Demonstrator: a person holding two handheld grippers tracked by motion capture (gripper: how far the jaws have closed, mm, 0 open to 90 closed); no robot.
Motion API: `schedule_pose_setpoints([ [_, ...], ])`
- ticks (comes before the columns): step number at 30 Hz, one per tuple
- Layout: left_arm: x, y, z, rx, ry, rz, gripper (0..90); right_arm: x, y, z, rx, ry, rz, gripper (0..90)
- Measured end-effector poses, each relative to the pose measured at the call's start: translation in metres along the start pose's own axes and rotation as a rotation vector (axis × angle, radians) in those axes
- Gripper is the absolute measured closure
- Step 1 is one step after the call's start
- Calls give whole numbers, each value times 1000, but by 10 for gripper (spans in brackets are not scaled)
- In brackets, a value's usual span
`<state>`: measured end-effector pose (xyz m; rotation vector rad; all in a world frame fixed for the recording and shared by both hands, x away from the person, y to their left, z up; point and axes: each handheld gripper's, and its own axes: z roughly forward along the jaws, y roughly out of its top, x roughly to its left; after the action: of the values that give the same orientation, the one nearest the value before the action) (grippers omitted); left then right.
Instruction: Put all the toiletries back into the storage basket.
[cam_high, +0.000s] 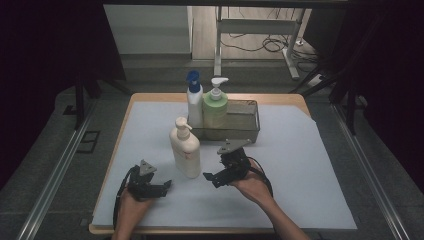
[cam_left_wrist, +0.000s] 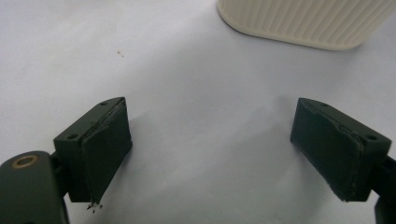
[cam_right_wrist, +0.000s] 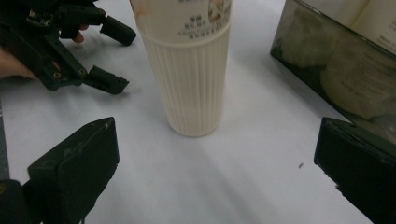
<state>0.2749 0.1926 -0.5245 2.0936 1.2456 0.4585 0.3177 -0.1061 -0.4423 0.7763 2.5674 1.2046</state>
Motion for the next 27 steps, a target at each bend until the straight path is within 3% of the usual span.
schedule_pose_setpoints([
  [20, 0, 0, 0, 1, -1, -1, 120, 15, 41, 32, -16, -18, 17, 45],
  [27, 0, 0, 0, 1, -1, -1, 120, 21, 54, 41, -28, -39, 17, 132],
])
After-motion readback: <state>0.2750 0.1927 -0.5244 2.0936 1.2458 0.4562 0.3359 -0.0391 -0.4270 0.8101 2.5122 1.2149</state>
